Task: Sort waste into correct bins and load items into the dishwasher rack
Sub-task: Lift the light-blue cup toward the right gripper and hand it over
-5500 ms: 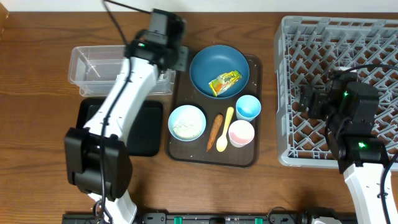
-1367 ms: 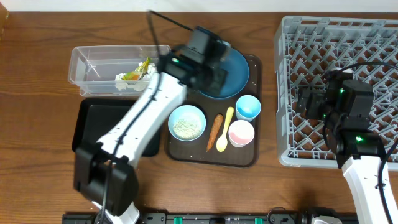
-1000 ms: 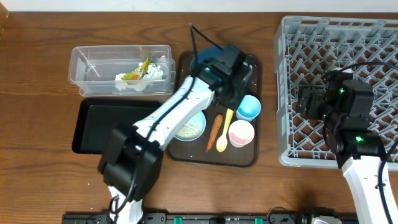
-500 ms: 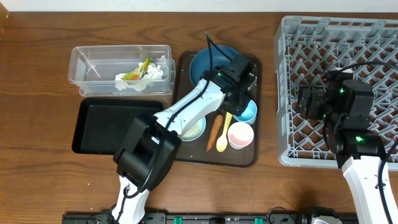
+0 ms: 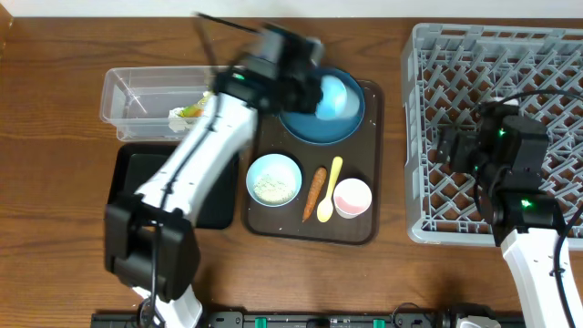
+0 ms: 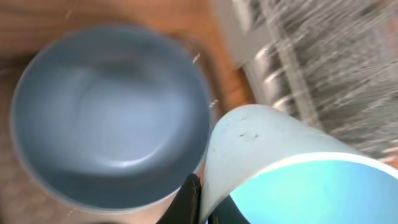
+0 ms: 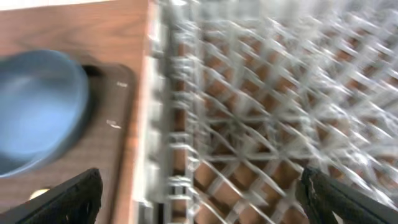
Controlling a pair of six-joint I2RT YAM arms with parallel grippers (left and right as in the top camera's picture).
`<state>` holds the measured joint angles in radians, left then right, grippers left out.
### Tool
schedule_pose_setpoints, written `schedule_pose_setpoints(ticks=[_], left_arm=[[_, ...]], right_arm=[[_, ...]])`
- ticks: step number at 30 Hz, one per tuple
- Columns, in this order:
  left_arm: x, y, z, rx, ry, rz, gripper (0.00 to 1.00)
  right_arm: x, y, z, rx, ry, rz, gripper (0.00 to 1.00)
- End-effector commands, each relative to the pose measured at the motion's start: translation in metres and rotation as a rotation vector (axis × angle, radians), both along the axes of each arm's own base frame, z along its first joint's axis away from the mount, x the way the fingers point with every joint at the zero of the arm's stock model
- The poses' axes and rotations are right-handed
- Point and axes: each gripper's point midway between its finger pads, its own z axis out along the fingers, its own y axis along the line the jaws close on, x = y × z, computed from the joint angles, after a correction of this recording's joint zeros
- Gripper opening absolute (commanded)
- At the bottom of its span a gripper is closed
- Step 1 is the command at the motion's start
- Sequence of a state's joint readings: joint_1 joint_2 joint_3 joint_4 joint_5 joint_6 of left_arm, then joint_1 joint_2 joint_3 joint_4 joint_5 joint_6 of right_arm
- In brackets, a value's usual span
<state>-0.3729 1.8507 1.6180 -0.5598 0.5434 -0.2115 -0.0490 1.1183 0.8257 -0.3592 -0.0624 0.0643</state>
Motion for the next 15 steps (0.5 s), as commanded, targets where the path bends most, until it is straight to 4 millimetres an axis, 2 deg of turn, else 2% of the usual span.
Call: schedule_pose_setpoints(ticks=[1,4,7,11,15], left_arm=[[-0.014,-0.014,0.029,-0.324,0.170,-0.107,0.06],[-0.018,-0.017,0.055,-0.504,0.174,-0.242,0.06],[-0.030,-0.021,0.074,-0.623,0.174,-0.381,0.06],[-0.037,-0.025,0.072,-0.653,0.211,-0.420,0.06],[-0.041,-0.032,0.071,-0.651,0.217,-0.437,0.06]], right_arm=[[0.003,0.070,0.022,0.089,-0.099,0.428,0.99],[-0.010,0.121,0.040,0.175,-0.229,0.801,0.98],[-0.021,0.147,0.054,0.281,-0.328,1.020,0.97],[-0.032,0.161,0.067,0.362,-0.433,1.207,0.97],[-0.027,0.164,0.071,0.350,-0.475,1.232,0.97]])
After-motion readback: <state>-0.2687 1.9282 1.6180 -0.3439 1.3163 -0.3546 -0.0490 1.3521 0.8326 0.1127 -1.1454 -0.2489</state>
